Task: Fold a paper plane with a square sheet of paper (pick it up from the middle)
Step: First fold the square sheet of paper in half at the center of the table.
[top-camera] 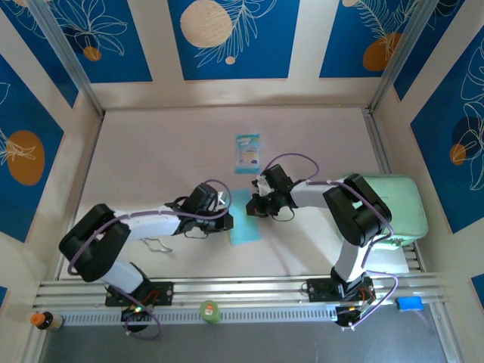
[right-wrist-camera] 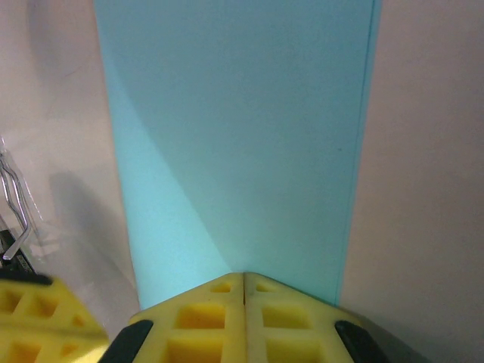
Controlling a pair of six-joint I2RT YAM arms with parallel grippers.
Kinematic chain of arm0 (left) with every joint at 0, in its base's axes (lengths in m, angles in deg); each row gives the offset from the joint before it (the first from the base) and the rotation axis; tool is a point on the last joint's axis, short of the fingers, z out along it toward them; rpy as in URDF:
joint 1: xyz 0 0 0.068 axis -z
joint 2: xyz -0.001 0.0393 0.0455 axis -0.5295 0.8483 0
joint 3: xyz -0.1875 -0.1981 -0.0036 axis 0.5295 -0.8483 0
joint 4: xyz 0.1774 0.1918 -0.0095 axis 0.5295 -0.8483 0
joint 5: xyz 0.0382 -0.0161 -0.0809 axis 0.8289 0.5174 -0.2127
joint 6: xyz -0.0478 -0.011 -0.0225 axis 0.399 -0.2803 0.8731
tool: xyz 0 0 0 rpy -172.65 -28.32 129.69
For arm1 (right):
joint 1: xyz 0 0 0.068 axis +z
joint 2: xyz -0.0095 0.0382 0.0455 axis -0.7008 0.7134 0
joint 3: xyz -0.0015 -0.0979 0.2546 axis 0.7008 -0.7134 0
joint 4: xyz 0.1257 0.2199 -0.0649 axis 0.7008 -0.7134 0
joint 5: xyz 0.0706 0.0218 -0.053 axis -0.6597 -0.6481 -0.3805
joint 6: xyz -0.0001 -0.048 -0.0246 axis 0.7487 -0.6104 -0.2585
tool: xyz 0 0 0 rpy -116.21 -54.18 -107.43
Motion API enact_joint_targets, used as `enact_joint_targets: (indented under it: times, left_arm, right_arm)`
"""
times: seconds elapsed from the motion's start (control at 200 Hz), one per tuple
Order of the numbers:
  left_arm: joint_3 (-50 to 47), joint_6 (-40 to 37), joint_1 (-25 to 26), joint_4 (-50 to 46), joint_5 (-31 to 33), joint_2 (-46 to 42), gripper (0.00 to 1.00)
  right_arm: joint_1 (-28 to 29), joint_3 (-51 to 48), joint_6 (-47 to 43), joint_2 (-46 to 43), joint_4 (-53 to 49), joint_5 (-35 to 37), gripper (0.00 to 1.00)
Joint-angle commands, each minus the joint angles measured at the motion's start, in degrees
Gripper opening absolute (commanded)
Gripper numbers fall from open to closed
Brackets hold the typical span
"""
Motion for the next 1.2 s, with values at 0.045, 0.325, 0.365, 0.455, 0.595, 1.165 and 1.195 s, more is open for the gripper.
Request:
enact_joint_targets:
  times: [0.045,0.325,0.365,0.455,0.595,1.165,1.195]
  left_arm:
    - [1.52,1.86,-1.96,5.05,-0.87,4.12,0.06]
    - [-2.56,3.14,-2.19,3.39,-1.41,7.11,0.05]
    - [-2.83,3.02,-2.1,2.33,-1.44,6.84,0.05]
    - [-3.02,2.77,-2.14,0.77,-0.27,5.0,0.05]
    - [0.51,1.34,-2.48,-0.91,-1.0,3.61,0.06]
    - [2.8,2.63,-6.87,6.19,-5.8,11.73,0.06]
    - [2.1,2.3,-7.05,6.36,-5.62,11.64,0.06]
  right_arm:
    - [0.03,-1.87,0.23,1.3,-5.36,4.11,0.0]
    - [0.03,-1.91,0.35,1.28,-5.33,4.21,0.0]
    - [0.03,-1.78,0.34,1.38,-5.41,4.22,0.0]
    - [0.03,-1.69,0.39,1.39,-5.48,4.2,0.0]
    - [0.03,-1.69,0.34,1.21,-5.59,4.23,0.0]
    - [0.56,-1.41,0.43,1.3,-6.14,4.92,0.0]
    - [0.51,-1.42,0.43,1.3,-6.22,4.96,0.0]
